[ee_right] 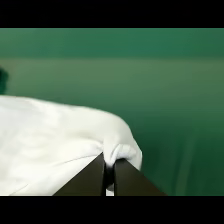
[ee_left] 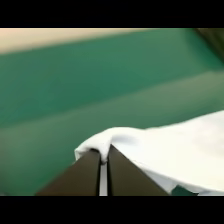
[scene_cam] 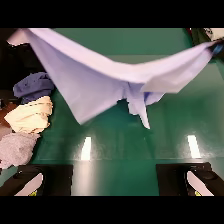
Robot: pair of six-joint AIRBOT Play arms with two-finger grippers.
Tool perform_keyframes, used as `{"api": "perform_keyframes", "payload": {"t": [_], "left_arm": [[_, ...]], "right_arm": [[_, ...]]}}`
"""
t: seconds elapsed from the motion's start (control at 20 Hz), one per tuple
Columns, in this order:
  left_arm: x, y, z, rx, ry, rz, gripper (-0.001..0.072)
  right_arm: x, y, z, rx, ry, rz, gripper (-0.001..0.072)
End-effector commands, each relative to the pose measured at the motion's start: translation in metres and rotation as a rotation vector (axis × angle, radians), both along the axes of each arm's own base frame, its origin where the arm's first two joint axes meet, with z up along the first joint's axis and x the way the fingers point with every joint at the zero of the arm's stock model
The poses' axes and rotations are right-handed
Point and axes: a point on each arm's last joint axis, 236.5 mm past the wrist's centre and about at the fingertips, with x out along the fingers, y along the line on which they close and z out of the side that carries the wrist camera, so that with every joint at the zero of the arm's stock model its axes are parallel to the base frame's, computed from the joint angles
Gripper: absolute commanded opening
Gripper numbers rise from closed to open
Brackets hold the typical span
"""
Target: Fold the shirts.
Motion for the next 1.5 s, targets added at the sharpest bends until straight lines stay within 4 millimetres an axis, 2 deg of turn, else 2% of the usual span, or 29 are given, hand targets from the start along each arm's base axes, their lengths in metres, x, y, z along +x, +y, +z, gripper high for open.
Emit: {"api": "perform_keyframes", "payload": {"t": [0.0, 0.25, 0.4, 0.55, 0.65, 0.7, 0.75, 0.8, 0.9, 0.95, 1.05, 1.15, 1.2, 1.3, 1.45], "left_arm": [[-0.074, -0.002, 0.096, 0.010, -0.255, -0.004, 0.0027], [-0.143, -0.013, 0.161, 0.015, -0.442, -0.046, 0.0027], [-0.171, -0.030, 0.178, -0.030, -0.492, -0.129, 0.0027], [-0.176, -0.039, 0.175, -0.045, -0.475, -0.179, 0.0027], [-0.157, -0.023, 0.160, 0.019, -0.429, -0.099, 0.0027], [-0.141, -0.012, 0.147, 0.043, -0.383, -0.048, 0.0027], [-0.118, 0.000, 0.125, 0.062, -0.310, 0.006, 0.0027], [-0.094, 0.012, 0.094, 0.077, -0.206, 0.056, 0.0026], [-0.050, 0.024, 0.013, 0.107, 0.050, 0.089, 0.0027], [-0.030, 0.024, -0.036, 0.120, 0.189, 0.077, 0.0026], [0.002, 0.025, -0.118, 0.116, 0.388, 0.068, 0.0027], [0.031, 0.027, -0.184, 0.104, 0.517, 0.078, 0.0027], [0.044, 0.029, -0.211, 0.105, 0.557, 0.084, 0.0027], [0.069, 0.032, -0.247, 0.113, 0.593, 0.090, 0.0027], [0.109, 0.039, -0.275, 0.090, 0.578, 0.135, 0.0027]], "right_arm": [[-0.029, 0.003, 0.088, -0.031, -0.233, 0.003, 0.0021], [-0.092, -0.002, 0.163, -0.091, -0.451, -0.041, 0.0021], [-0.125, -0.019, 0.189, -0.156, -0.527, -0.121, 0.0021], [-0.136, -0.050, 0.195, -0.168, -0.495, -0.259, 0.0020], [-0.121, -0.068, 0.180, -0.161, -0.398, -0.330, 0.0019], [-0.107, -0.073, 0.163, -0.160, -0.315, -0.342, 0.0019], [-0.091, -0.074, 0.139, -0.152, -0.210, -0.338, 0.0019], [-0.073, -0.076, 0.111, -0.158, -0.093, -0.329, 0.0019], [-0.039, -0.079, 0.033, -0.176, 0.194, -0.306, 0.0019], [-0.026, -0.081, -0.011, -0.187, 0.351, -0.289, 0.0019], [-0.009, -0.080, -0.083, -0.200, 0.603, -0.250, 0.0019], [0.014, -0.082, -0.136, -0.226, 0.740, -0.207, 0.0019], [0.027, -0.081, -0.155, -0.231, 0.766, -0.187, 0.0019], [0.056, -0.081, -0.187, -0.228, 0.767, -0.168, 0.0019], [0.103, -0.085, -0.218, -0.213, 0.687, -0.192, 0.0019]]}}
